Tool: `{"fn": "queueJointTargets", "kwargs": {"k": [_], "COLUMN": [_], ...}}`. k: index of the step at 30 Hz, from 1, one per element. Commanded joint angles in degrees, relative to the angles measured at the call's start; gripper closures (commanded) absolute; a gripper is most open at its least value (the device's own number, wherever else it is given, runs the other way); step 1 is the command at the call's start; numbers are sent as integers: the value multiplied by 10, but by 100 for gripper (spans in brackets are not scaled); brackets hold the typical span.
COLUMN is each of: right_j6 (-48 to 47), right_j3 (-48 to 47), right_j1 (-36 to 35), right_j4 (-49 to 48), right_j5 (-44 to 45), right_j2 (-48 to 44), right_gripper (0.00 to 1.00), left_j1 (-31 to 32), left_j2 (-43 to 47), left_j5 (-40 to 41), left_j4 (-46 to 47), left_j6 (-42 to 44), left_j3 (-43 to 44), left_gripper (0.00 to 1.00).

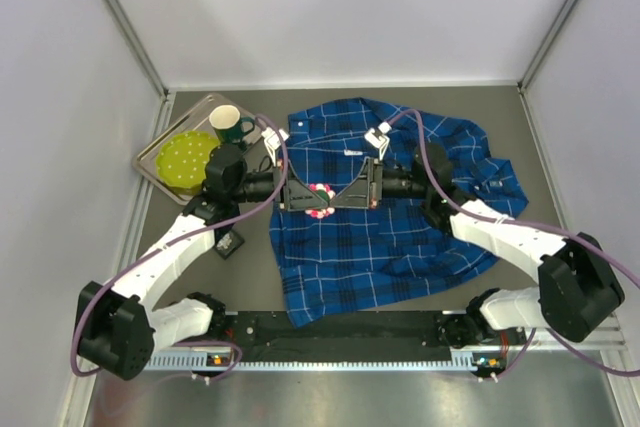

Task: Remove the brooch from the garment
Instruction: Pass from the right arm to the left

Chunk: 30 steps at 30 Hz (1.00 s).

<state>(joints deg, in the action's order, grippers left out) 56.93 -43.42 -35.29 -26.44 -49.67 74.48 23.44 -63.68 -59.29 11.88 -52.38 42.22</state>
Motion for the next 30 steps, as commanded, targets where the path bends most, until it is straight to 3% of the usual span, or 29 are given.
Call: {"fn": "queueJointTargets", "kwargs": {"k": [1, 2, 7, 11, 16, 23, 30], "right_j6": [5, 1, -19, -20, -24, -23, -14], "right_j3": [-32, -33, -29, -23, -15, -19, -16], "right_j1": [-15, -18, -35, -50, -62, -80, -94], "right_j4": [-52, -51, -31, -34, -32, -31, -49], "right_j5": [0, 1, 24, 42, 73, 87, 96], "right_j2": [13, 14, 8, 6, -3, 2, 8], "right_gripper": [95, 100, 100, 100, 100, 100, 100], "left_j1": [-1, -1, 0, 0, 0, 1, 0], "left_j2": [0, 0, -6, -7, 3, 8, 12], "left_j5": [-21, -21, -14, 0, 36, 60, 64], "left_j4": [46, 47, 41, 42, -33, -42, -51], "left_j6": [-4, -7, -11, -23, 14, 11, 18], "left_j3": [9, 9, 12, 9, 26, 26, 24], "left_gripper": [100, 100, 99, 91, 86, 82, 66]}}
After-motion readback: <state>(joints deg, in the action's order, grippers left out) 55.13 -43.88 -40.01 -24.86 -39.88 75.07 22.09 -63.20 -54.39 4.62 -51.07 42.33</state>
